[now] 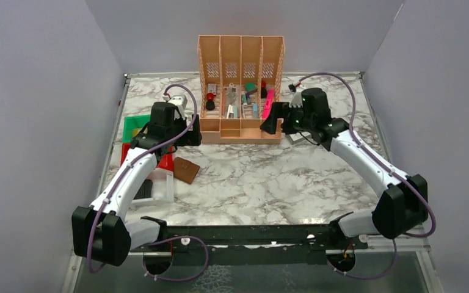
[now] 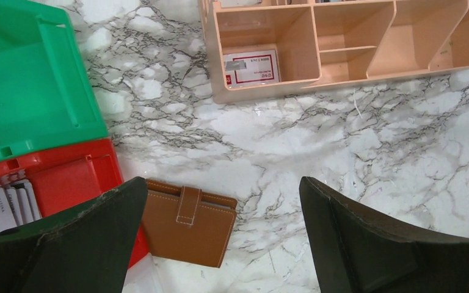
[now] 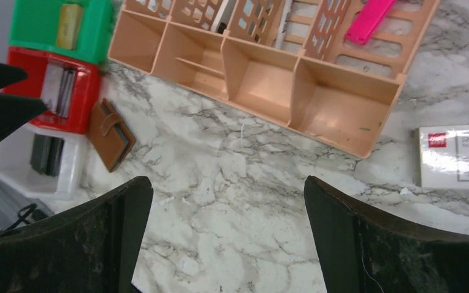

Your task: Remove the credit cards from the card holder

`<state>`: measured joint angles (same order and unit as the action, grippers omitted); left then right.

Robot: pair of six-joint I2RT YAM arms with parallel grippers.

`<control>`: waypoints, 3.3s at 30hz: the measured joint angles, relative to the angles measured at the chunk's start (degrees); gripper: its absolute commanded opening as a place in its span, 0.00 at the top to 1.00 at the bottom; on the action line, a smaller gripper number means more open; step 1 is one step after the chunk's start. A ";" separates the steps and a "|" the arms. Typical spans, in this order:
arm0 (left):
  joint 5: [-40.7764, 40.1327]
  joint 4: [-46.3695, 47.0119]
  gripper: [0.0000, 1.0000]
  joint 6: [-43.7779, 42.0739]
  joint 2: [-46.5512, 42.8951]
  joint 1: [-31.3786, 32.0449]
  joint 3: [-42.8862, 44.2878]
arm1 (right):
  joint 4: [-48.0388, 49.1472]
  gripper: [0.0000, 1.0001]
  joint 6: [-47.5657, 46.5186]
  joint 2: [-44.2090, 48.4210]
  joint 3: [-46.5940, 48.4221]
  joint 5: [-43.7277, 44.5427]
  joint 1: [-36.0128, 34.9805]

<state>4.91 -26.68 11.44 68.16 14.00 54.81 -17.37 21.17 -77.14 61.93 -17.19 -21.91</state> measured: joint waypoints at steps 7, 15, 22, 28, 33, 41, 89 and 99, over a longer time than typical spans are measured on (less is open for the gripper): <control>-2.08 0.90 0.01 -2.75 -4.61 0.02 -0.94 | -3.61 0.01 -1.95 -12.98 12.44 14.29 -4.00; -9.35 4.87 0.01 -2.91 -17.44 -0.11 -6.60 | -5.53 0.01 -4.46 -30.10 27.67 32.17 -4.24; -11.65 5.75 0.01 -2.91 -18.03 -0.46 -8.00 | -6.01 0.01 -5.16 -43.19 37.57 39.06 -3.50; -11.65 5.86 0.01 -2.91 -16.79 -0.55 -8.00 | -6.03 0.01 -4.50 -47.98 40.33 39.21 1.86; -11.47 5.84 0.01 -2.93 -15.15 -0.72 -8.00 | -6.88 0.01 -4.24 -52.39 46.99 37.27 5.84; -11.34 5.81 0.01 -2.93 -14.32 -1.01 -8.00 | -9.35 0.01 -3.28 -55.39 53.55 33.24 7.67; -12.31 -1.49 0.01 9.90 19.56 -7.67 0.44 | 1.22 0.01 7.37 -29.18 6.91 28.89 8.37; -9.62 -1.68 0.04 9.97 18.86 -7.67 -0.61 | 2.08 0.01 6.12 -29.83 7.04 29.68 13.14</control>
<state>-4.71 -28.36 21.41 87.02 6.33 54.19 -15.29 27.29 -106.98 68.97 12.49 -8.78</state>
